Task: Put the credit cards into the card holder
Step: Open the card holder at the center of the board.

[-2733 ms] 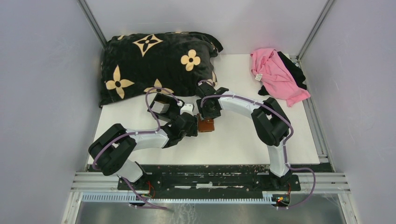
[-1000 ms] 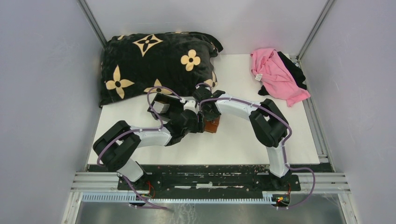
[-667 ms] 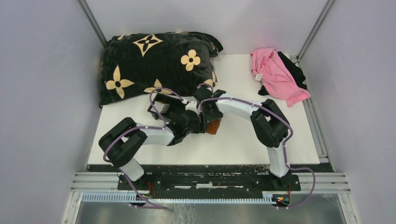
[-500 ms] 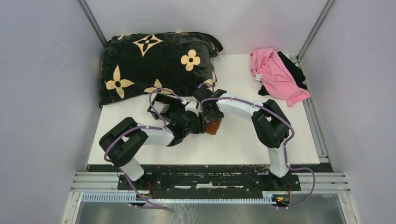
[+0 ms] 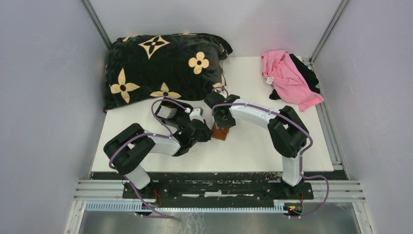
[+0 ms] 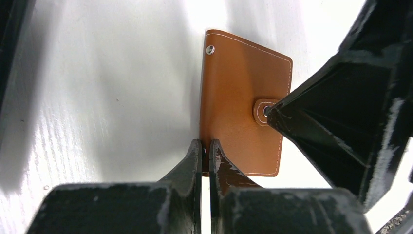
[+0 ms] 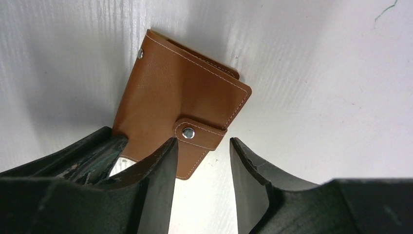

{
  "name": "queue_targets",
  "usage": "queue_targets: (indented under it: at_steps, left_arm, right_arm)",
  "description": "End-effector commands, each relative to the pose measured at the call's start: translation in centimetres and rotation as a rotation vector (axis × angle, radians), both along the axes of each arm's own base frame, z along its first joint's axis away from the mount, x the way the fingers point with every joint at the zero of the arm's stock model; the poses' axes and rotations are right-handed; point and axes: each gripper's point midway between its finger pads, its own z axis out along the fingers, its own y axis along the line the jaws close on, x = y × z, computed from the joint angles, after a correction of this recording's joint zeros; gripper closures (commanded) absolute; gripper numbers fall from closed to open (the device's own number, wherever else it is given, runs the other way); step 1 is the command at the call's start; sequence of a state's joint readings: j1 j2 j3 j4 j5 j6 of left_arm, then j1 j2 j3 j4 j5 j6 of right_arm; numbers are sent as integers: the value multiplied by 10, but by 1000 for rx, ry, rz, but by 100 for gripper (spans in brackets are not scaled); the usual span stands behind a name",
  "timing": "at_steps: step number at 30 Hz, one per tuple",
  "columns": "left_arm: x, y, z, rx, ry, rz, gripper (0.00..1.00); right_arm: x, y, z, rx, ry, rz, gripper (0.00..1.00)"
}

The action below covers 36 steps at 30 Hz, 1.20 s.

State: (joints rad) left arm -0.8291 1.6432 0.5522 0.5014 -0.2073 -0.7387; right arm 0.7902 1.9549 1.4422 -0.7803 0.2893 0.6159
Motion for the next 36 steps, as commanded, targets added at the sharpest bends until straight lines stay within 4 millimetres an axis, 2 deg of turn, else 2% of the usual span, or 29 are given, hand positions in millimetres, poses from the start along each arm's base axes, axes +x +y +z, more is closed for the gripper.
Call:
queue_targets:
  at_steps: [1, 7, 11, 20, 29, 33, 36]
  left_arm:
    - [-30, 10, -37, 66, 129, 33, 97]
    - [-46, -2, -41, 97, 164, 85, 97]
    - [-56, 0, -44, 142, 191, 162, 97]
    - [-55, 6, -41, 174, 219, 358, 97]
    - [-56, 3, -41, 156, 244, 407, 97]
    - [-59, 4, -44, 159, 250, 410, 97]
    - [-63, 7, -47, 174, 259, 415, 97]
  right_arm:
    - [4, 0, 25, 46, -65, -33, 50]
    - [4, -1, 23, 46, -75, -21, 50]
    - [2, -5, 18, 25, -69, -15, 50]
    - [-10, -25, 10, -35, -58, -13, 50]
    - [-19, -44, -6, -103, -46, -6, 51]
    - [-19, -51, -14, -135, -53, 6, 60]
    - [-17, -54, -10, -147, -78, 19, 69]
